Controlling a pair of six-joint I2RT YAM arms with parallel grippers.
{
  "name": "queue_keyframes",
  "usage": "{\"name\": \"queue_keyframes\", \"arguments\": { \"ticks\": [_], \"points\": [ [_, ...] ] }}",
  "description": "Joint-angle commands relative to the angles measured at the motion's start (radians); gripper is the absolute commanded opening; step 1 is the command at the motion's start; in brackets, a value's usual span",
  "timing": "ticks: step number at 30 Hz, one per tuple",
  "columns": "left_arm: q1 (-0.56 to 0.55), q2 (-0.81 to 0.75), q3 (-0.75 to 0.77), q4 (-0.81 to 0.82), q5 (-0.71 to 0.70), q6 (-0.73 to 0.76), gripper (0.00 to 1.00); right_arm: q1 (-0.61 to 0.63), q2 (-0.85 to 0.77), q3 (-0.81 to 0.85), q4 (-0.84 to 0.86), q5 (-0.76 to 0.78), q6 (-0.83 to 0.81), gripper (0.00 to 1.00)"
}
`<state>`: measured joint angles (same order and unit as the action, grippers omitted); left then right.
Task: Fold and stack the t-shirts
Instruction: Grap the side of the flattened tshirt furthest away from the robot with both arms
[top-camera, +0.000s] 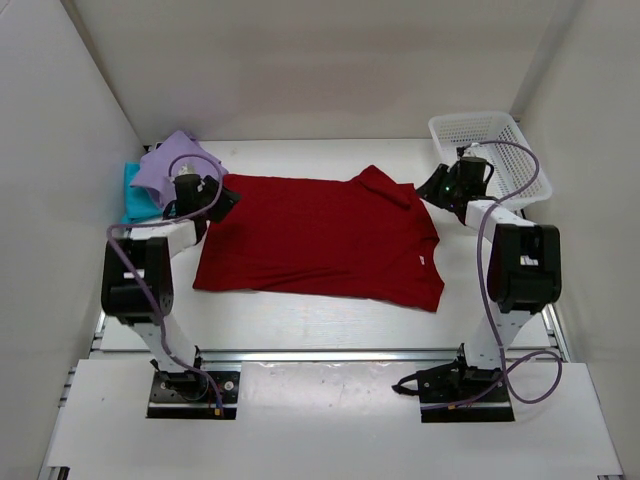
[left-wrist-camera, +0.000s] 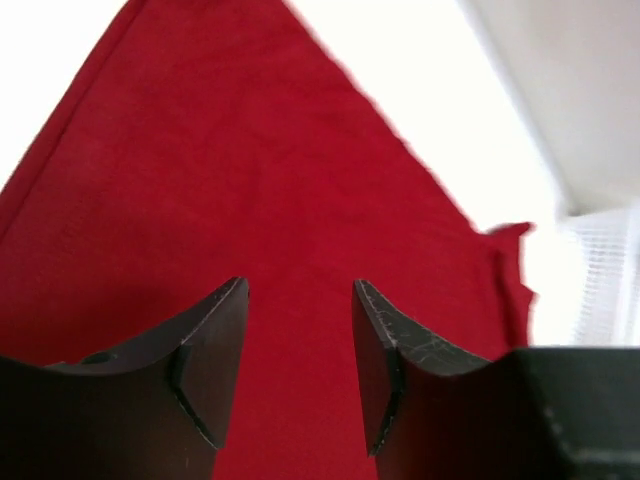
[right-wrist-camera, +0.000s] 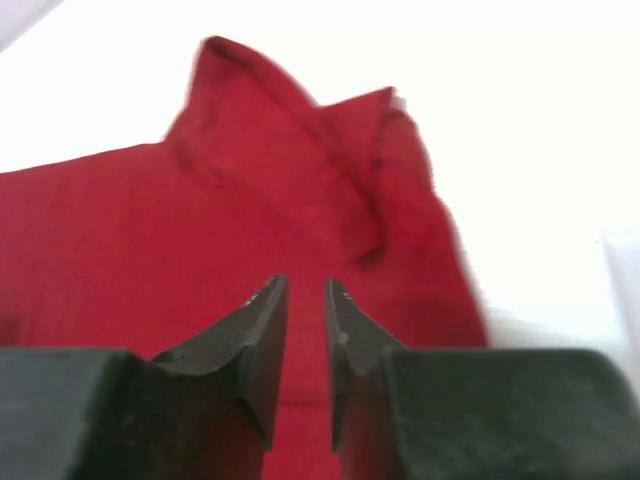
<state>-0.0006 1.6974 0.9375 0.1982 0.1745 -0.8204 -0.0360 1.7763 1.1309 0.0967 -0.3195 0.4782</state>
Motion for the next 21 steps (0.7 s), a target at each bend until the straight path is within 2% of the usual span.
{"name": "queue_keyframes", "arguments": {
  "ticks": [1, 4, 10, 12, 16, 21],
  "points": [
    [-0.012, 0.045, 0.111, -0.020, -0.004, 0.015, 0.57, -0.016, 0.049, 0.067, 0.023, 0.030, 0.003, 0.21],
    [-0.025, 0.105, 0.176, -0.016, 0.000, 0.009, 0.57, -0.016, 0.086, 0.061, 0.066, 0.033, 0.017, 0.25],
    [-0.009, 0.205, 0.319, -0.080, -0.015, 0.055, 0.58, 0.007, 0.204, 0.153, 0.003, 0.028, 0.023, 0.28],
    [-0.001, 0.220, 0.340, -0.097, -0.029, 0.067, 0.56, 0.010, 0.230, 0.173, 0.014, 0.046, 0.033, 0.29],
    [0.001, 0.240, 0.351, -0.088, -0.009, 0.056, 0.56, 0.013, 0.284, 0.254, -0.095, 0.033, 0.045, 0.29],
    [-0.002, 0.257, 0.360, -0.080, -0.017, 0.055, 0.56, 0.027, 0.262, 0.191, -0.061, 0.056, 0.083, 0.35]
  ]
}}
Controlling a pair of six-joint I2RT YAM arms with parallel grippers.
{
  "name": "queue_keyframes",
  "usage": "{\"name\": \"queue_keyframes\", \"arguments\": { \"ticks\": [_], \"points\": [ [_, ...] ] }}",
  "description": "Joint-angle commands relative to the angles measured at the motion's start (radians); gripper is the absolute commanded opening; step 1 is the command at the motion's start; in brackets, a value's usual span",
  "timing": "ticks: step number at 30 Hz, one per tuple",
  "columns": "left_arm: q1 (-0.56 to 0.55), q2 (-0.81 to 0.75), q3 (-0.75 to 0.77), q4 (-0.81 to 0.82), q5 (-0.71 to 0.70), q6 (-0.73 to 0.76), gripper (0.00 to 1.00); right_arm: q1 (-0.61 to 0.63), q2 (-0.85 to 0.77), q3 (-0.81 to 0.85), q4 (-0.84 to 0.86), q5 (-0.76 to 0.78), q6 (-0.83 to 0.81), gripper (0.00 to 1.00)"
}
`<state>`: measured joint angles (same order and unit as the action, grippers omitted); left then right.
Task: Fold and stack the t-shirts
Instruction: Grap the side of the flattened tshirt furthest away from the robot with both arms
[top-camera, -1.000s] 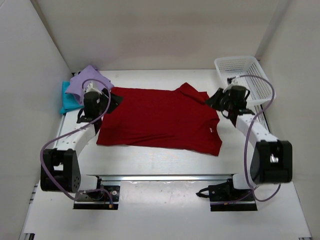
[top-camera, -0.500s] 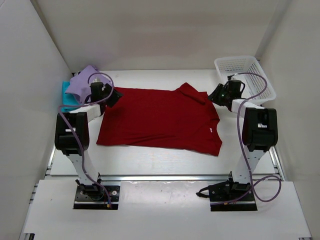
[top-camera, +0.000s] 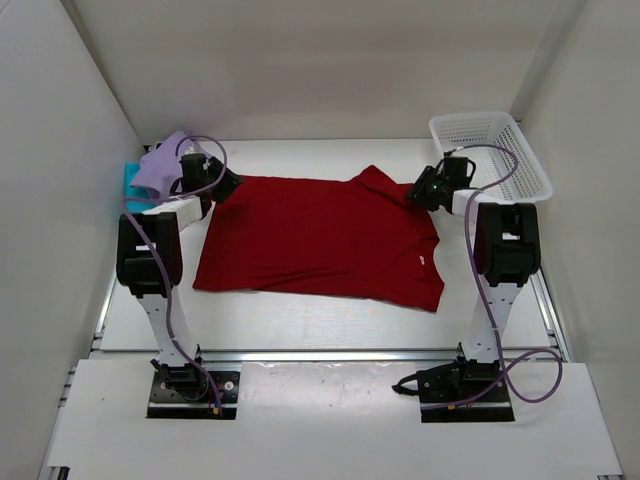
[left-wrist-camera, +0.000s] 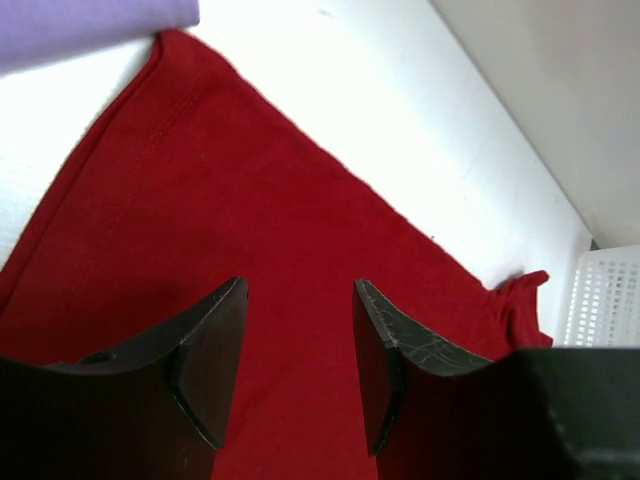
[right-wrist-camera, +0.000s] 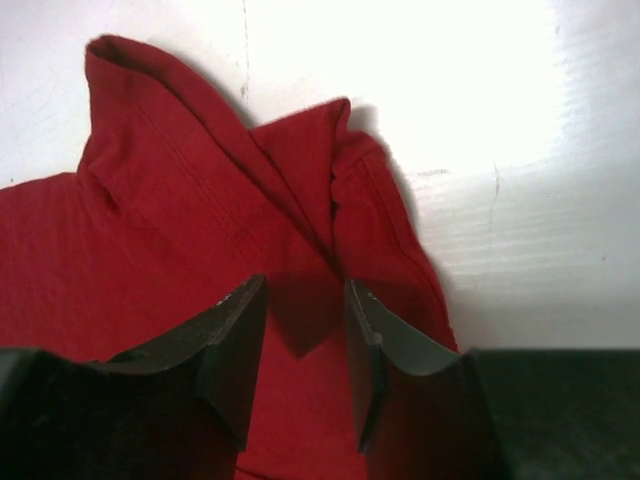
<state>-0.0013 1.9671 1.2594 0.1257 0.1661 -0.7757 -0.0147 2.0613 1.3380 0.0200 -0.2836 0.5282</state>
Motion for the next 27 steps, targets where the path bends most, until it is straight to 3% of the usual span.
{"name": "queue_keyframes", "arguments": {
  "ticks": [1, 5, 11, 15, 17, 20, 23, 27],
  "points": [
    [-0.002, -0.004, 0.049, -0.011, -0.002, 0.012, 0.57, 0.009, -0.024, -0.019, 0.009, 0.020, 0.039, 0.36],
    [-0.002, 0.013, 0.067, -0.006, 0.003, 0.000, 0.57, 0.009, -0.001, 0.007, 0.012, 0.020, 0.044, 0.38],
    [0.001, 0.015, 0.072, -0.003, 0.003, -0.004, 0.56, 0.041, 0.016, 0.036, 0.052, 0.011, 0.015, 0.03],
    [0.001, 0.026, 0.063, 0.006, 0.013, -0.017, 0.56, 0.074, 0.016, 0.110, 0.015, -0.008, -0.034, 0.00],
    [0.029, 0.023, 0.057, 0.012, 0.013, -0.019, 0.57, 0.084, 0.007, 0.130, -0.041, 0.020, -0.080, 0.00],
    [0.027, 0.021, 0.048, 0.014, 0.006, -0.017, 0.56, 0.183, -0.003, 0.161, -0.147, 0.193, -0.221, 0.02],
    [0.023, 0.021, 0.043, 0.029, 0.009, -0.022, 0.56, 0.289, 0.013, 0.176, -0.224, 0.380, -0.332, 0.15],
    [0.030, 0.013, 0.028, 0.031, 0.004, -0.031, 0.56, 0.325, -0.041, 0.107, -0.201, 0.419, -0.350, 0.32]
  ]
}}
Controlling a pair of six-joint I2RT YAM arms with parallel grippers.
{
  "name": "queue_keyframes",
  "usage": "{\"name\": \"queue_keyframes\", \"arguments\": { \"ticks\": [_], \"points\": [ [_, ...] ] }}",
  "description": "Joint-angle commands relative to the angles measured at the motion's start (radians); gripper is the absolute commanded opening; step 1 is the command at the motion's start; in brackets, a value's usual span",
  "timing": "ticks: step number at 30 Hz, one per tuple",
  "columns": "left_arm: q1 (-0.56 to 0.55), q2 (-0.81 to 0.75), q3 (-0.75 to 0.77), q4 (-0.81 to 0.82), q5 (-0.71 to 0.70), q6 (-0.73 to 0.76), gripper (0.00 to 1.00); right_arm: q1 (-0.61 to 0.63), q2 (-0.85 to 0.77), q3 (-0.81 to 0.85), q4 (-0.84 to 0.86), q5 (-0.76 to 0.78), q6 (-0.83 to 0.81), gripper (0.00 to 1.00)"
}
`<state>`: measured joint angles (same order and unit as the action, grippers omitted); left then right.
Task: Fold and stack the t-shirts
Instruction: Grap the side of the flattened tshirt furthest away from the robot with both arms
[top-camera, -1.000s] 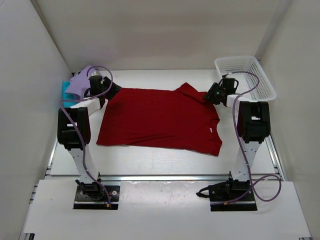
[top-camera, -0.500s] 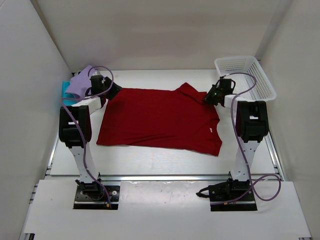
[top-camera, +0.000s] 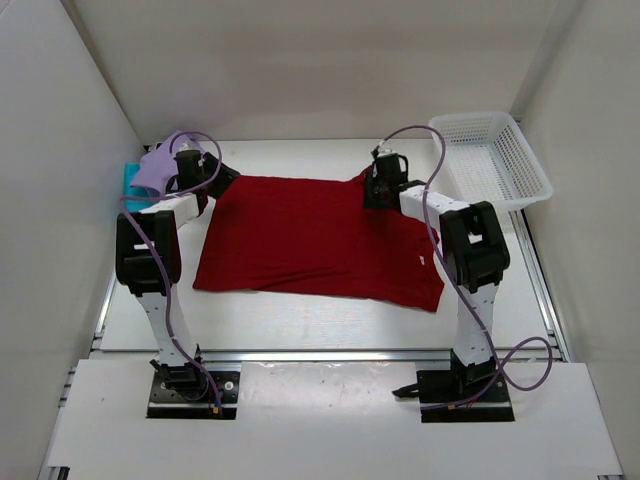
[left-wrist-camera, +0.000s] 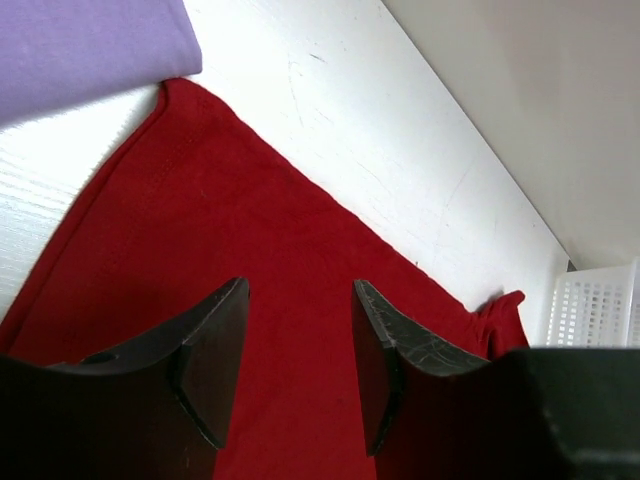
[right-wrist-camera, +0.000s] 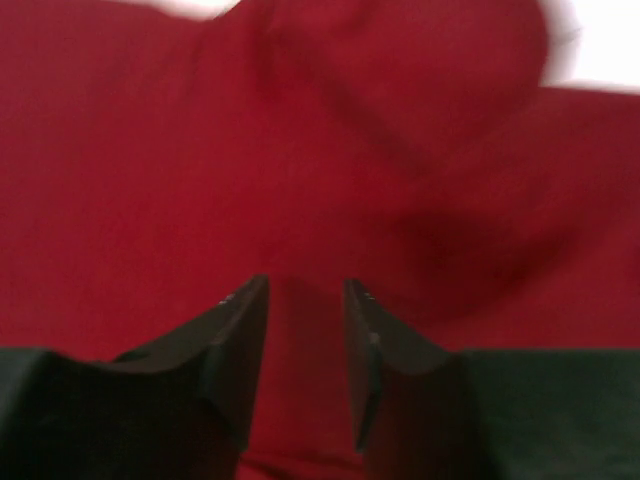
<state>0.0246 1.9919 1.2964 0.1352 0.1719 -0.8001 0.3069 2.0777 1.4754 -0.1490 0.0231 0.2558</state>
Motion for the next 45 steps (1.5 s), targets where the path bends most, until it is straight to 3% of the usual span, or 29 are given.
{"name": "queue_keyframes", "arguments": {
  "ticks": [1, 4, 7, 10, 12, 17, 22, 30, 38, 45],
  "points": [
    [0.005, -0.016, -0.009, 0.024, -0.006, -0.007, 0.56, -0.011, -0.086, -0.068, -0.011, 0.101, -0.084, 0.35],
    [0.015, -0.024, -0.016, 0.026, -0.011, -0.008, 0.56, -0.055, -0.180, -0.133, 0.040, 0.051, -0.066, 0.36],
    [0.018, -0.025, -0.009, 0.035, -0.020, -0.019, 0.56, -0.138, -0.220, -0.181, 0.120, -0.089, -0.006, 0.26],
    [0.000, -0.013, 0.018, 0.023, -0.018, -0.017, 0.56, -0.230, -0.159, -0.100, 0.077, -0.199, 0.048, 0.19],
    [0.003, -0.007, 0.033, 0.015, -0.026, -0.010, 0.56, -0.267, -0.105, -0.026, 0.052, -0.241, 0.080, 0.21],
    [-0.006, 0.010, 0.058, -0.003, -0.037, 0.006, 0.56, -0.305, -0.065, -0.036, 0.100, -0.204, 0.177, 0.25],
    [0.000, 0.022, 0.067, 0.001, -0.040, 0.007, 0.55, -0.298, -0.050, -0.091, 0.106, -0.236, 0.227, 0.18],
    [0.005, 0.047, 0.083, -0.005, -0.040, 0.012, 0.56, -0.305, -0.090, -0.256, 0.271, -0.264, 0.362, 0.28],
    [0.001, 0.053, 0.075, -0.003, -0.051, 0.018, 0.56, -0.342, -0.087, -0.339, 0.391, -0.299, 0.474, 0.28],
    [-0.008, 0.064, 0.093, -0.008, -0.046, 0.018, 0.56, -0.341, -0.068, -0.248, 0.341, -0.269, 0.433, 0.23]
  ]
}}
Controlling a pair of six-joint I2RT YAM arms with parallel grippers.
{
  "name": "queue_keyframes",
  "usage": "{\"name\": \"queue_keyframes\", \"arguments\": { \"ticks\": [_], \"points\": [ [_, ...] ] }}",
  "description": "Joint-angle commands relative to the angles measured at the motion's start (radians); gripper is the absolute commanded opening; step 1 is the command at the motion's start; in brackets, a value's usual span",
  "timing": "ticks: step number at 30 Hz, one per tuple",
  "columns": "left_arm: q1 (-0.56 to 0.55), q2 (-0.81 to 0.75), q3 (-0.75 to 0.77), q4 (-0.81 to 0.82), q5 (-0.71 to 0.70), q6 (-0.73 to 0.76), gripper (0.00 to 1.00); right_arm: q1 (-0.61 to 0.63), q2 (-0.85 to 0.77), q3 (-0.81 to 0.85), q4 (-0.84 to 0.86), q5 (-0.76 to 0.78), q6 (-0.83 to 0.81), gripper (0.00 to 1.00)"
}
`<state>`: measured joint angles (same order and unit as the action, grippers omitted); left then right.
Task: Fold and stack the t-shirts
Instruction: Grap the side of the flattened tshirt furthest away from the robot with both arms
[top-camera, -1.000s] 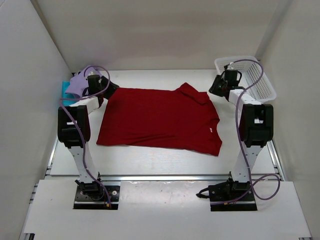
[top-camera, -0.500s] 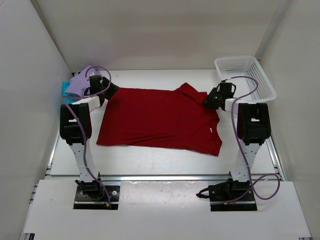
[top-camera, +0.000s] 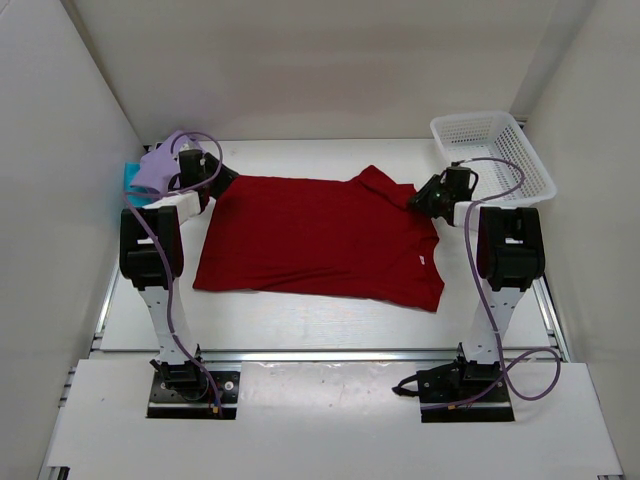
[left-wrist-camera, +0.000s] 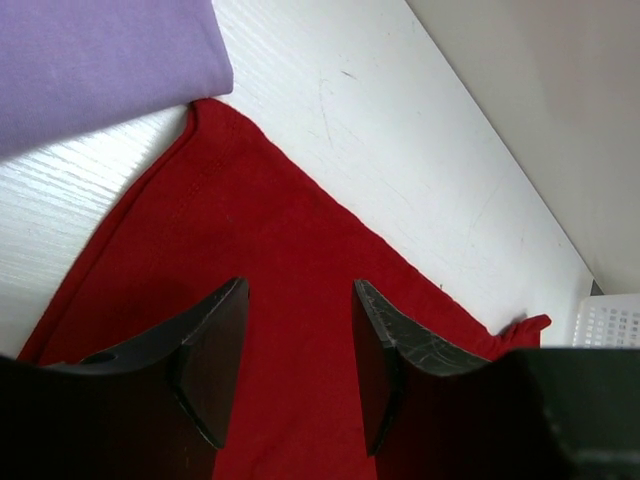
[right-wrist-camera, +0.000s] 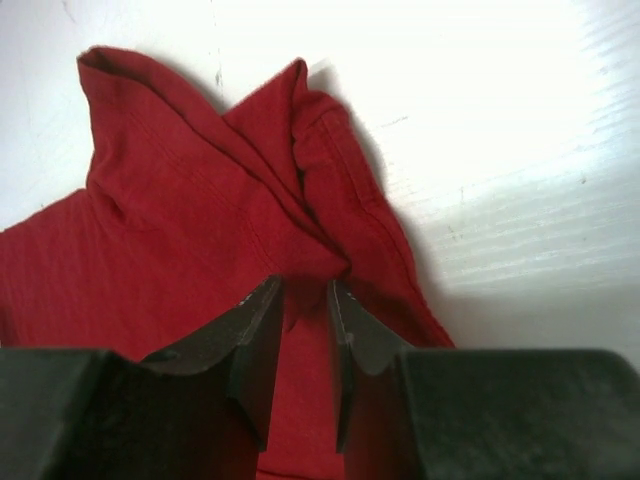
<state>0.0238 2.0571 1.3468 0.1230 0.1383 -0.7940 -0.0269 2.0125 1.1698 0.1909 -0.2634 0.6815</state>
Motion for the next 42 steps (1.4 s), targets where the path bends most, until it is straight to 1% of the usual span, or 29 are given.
{"name": "queue_keyframes", "arguments": {
  "ticks": [1, 3, 8, 9, 10, 12, 13, 17, 25, 30, 31, 36, 38, 39, 42],
  "points": [
    [-0.005, -0.005, 0.046, 0.003, -0.012, 0.010, 0.56, -0.004, 0.000, 0.063, -0.004, 0.018, 0.006, 0.24],
    [-0.002, -0.009, 0.043, 0.007, -0.016, 0.009, 0.56, -0.010, 0.005, 0.064, 0.001, 0.012, 0.015, 0.26],
    [0.001, 0.003, 0.049, -0.005, -0.022, 0.019, 0.56, -0.010, 0.023, 0.074, -0.016, 0.000, 0.016, 0.27],
    [0.004, -0.002, 0.049, -0.008, -0.025, 0.018, 0.56, -0.005, 0.016, 0.080, -0.031, 0.013, 0.001, 0.26],
    [0.005, -0.003, 0.054, -0.009, -0.025, 0.018, 0.56, 0.004, 0.000, 0.068, -0.056, 0.063, -0.016, 0.25],
    [0.005, -0.008, 0.046, -0.008, -0.034, 0.022, 0.56, 0.016, -0.059, 0.019, -0.035, 0.136, -0.040, 0.25],
    [0.008, -0.008, 0.045, -0.003, -0.032, 0.024, 0.56, 0.018, -0.067, 0.004, -0.025, 0.145, -0.042, 0.26],
    [0.002, 0.000, 0.043, 0.003, -0.014, 0.012, 0.56, 0.012, -0.012, 0.059, -0.071, 0.118, -0.056, 0.22],
    [-0.001, -0.002, 0.035, 0.007, -0.019, 0.012, 0.56, 0.024, 0.026, 0.123, -0.091, 0.099, -0.056, 0.23],
    [0.005, 0.006, 0.041, 0.001, -0.026, 0.018, 0.56, 0.022, 0.045, 0.119, -0.096, 0.082, -0.043, 0.24],
    [0.013, 0.003, 0.048, 0.001, -0.028, 0.018, 0.56, 0.022, 0.046, 0.120, -0.094, 0.076, -0.042, 0.23],
    [0.007, 0.009, 0.055, -0.029, -0.054, 0.041, 0.56, 0.021, 0.038, 0.103, -0.096, 0.075, -0.045, 0.26],
    [0.010, 0.008, 0.046, -0.019, -0.046, 0.038, 0.56, 0.021, 0.023, 0.082, -0.084, 0.076, -0.045, 0.27],
    [0.016, 0.003, 0.040, -0.014, -0.052, 0.038, 0.56, 0.044, 0.026, 0.085, -0.085, 0.078, -0.037, 0.27],
    [0.013, 0.005, 0.035, -0.010, -0.043, 0.035, 0.56, 0.045, 0.023, 0.080, -0.085, 0.073, -0.042, 0.24]
  ]
}}
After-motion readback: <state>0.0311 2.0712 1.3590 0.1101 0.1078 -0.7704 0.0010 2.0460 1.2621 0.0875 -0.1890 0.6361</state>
